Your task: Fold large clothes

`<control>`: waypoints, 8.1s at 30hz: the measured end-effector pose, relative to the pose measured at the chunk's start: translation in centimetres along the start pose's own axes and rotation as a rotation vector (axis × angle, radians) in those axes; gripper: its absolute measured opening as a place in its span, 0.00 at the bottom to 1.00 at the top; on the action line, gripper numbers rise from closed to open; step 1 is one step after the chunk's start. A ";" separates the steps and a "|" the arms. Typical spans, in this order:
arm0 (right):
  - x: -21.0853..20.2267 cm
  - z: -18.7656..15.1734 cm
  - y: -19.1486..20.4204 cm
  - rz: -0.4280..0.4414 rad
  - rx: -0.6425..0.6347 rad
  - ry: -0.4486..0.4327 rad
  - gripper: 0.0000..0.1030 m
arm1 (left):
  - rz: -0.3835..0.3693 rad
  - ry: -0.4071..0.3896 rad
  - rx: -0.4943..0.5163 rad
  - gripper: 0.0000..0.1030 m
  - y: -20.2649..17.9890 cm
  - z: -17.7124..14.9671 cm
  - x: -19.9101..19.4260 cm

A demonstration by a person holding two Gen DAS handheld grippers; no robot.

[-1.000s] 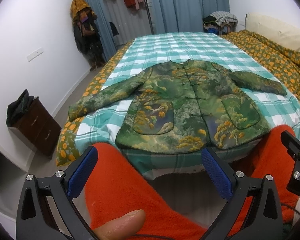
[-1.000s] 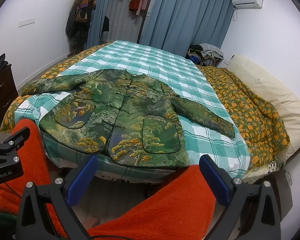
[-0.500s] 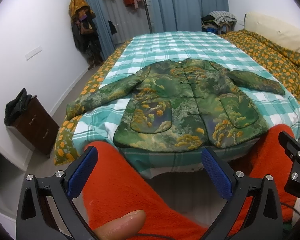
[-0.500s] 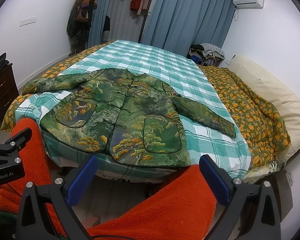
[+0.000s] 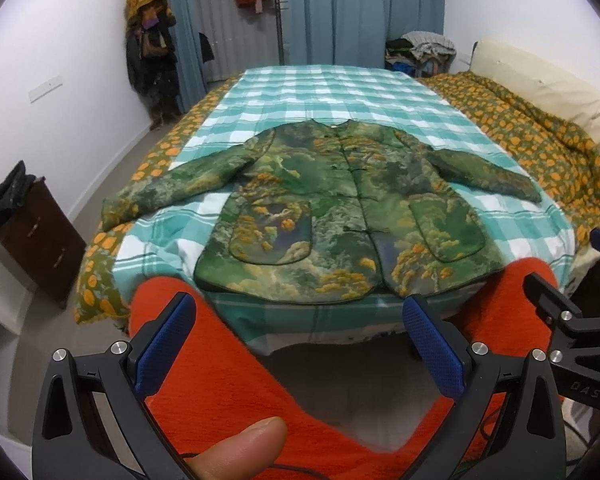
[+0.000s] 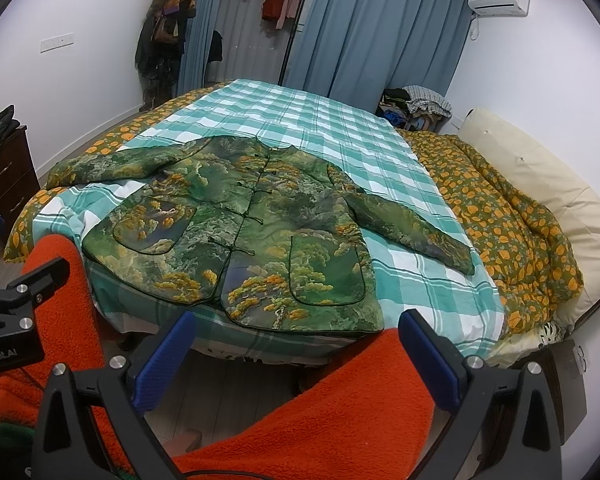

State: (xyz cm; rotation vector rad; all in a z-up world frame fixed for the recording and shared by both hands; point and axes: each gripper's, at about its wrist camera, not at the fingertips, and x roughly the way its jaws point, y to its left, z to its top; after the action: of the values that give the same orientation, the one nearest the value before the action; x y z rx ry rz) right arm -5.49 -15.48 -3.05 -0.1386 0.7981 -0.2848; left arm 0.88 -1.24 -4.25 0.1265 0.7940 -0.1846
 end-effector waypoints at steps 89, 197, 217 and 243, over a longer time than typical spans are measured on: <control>39.1 -2.2 -42.8 0.051 1.236 0.104 0.87 | 0.104 0.090 0.007 1.00 2.2 10.8 21.7; 47.2 14.8 -14.3 0.263 0.146 0.128 0.71 | -0.050 0.288 0.050 0.08 -2.5 19.4 46.0; 53.4 23.9 -16.1 0.238 0.201 0.136 0.72 | -0.072 0.281 0.072 0.10 -2.3 18.1 47.3; 54.4 12.6 -28.5 -0.063 0.399 0.183 0.75 | 0.182 0.154 -0.041 0.84 5.0 19.9 48.7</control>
State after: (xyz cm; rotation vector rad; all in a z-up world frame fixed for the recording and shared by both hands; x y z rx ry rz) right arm 33.96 -58.98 -25.09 0.2409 0.9038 -0.5161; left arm 49.20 -5.65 -25.23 0.1744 0.9337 0.0137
